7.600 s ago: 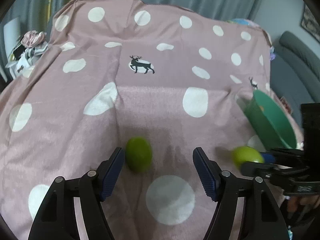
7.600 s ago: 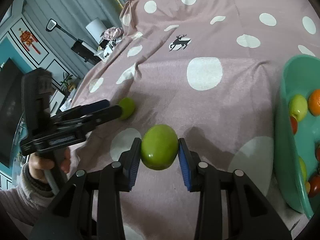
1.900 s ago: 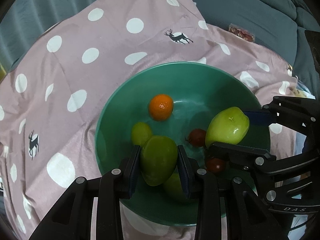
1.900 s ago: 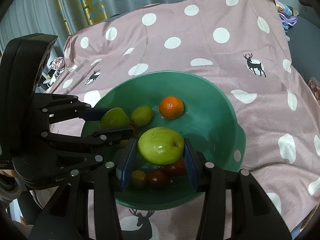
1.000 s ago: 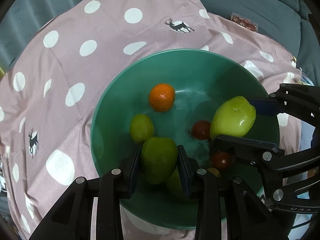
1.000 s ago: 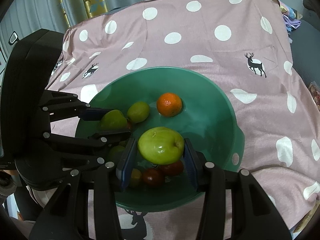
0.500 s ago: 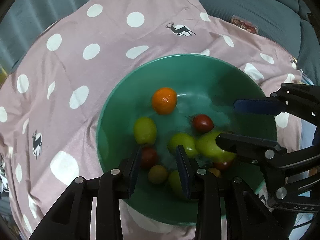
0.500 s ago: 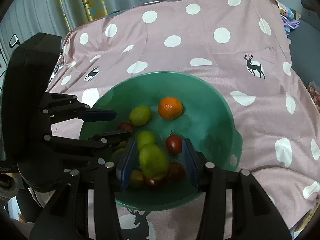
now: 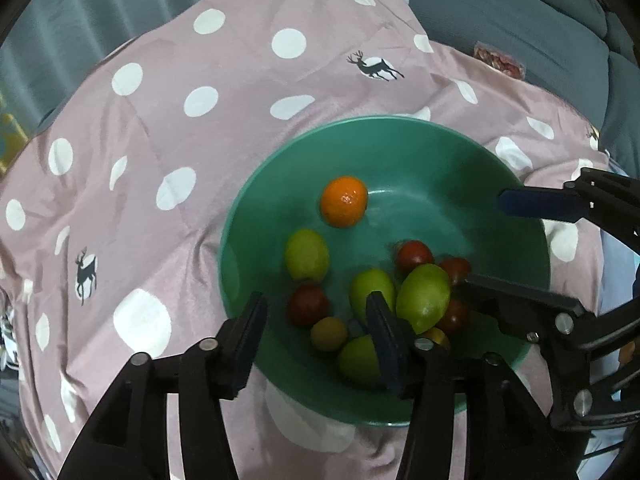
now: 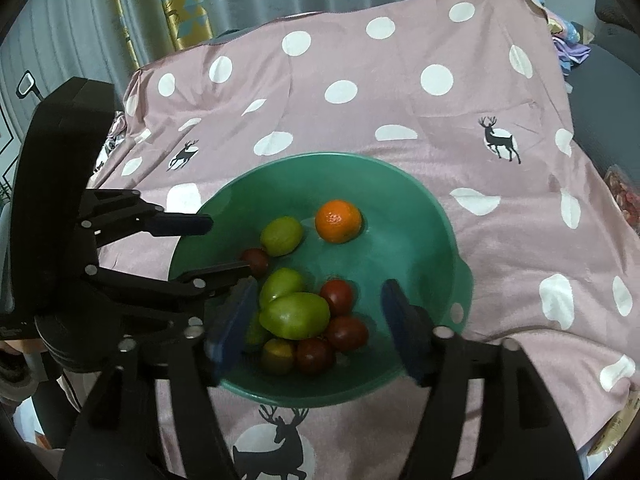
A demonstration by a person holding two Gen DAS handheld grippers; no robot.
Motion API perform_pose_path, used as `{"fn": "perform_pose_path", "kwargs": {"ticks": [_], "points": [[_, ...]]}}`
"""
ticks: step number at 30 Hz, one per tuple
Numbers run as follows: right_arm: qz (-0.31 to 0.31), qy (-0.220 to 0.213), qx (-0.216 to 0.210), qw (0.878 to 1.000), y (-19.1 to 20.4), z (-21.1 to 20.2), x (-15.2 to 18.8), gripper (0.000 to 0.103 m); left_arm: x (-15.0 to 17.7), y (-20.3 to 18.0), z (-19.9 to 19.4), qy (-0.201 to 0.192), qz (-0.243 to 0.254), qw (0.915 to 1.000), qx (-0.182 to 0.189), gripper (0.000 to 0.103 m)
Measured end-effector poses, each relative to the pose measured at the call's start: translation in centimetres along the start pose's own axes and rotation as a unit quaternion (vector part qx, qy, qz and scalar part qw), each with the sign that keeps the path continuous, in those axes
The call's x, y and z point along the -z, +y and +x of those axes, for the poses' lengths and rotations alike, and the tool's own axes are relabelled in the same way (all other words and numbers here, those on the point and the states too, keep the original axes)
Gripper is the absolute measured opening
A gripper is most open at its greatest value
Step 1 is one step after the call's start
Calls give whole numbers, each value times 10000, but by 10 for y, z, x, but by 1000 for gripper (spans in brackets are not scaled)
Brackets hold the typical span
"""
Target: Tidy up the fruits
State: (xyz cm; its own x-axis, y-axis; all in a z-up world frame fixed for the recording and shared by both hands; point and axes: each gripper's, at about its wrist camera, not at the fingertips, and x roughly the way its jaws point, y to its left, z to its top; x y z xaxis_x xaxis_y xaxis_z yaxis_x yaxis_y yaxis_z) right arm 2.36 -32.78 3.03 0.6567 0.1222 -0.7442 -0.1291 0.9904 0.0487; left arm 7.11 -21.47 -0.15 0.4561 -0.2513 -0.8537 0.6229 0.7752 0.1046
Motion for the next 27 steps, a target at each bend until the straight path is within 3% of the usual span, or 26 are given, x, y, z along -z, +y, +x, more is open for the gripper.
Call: {"fn": "perform_pose_path", "kwargs": {"ticks": [5,7,8,11,21,24,27], "points": [[66,-87,58,9999,-1,-10,2,87,2,2,-13,-154,-117,9998,-47,60],[77,-118,89,9999,0,-15,3,89,3,2,-17,-200,-181,9996,-62,79],[92,-129,71,9999,0,-17,4,89,4,3,-20,-249,-213,9994,-74,83],[109,-140,88,9998,1,-21,4,96,6,3,-28,-357,-231,9990,-156,84],[30,-204,244,9995,8,-39,4,103,12,9,-52,-611,-429,9969,-233,85],[-84,-134,331,9993,12,-41,5,103,14,11,-58,-682,-501,9957,-382,100],[-208,-18,440,9988,16,-40,7,103,15,13,-65,-762,-574,9939,-557,100]]}}
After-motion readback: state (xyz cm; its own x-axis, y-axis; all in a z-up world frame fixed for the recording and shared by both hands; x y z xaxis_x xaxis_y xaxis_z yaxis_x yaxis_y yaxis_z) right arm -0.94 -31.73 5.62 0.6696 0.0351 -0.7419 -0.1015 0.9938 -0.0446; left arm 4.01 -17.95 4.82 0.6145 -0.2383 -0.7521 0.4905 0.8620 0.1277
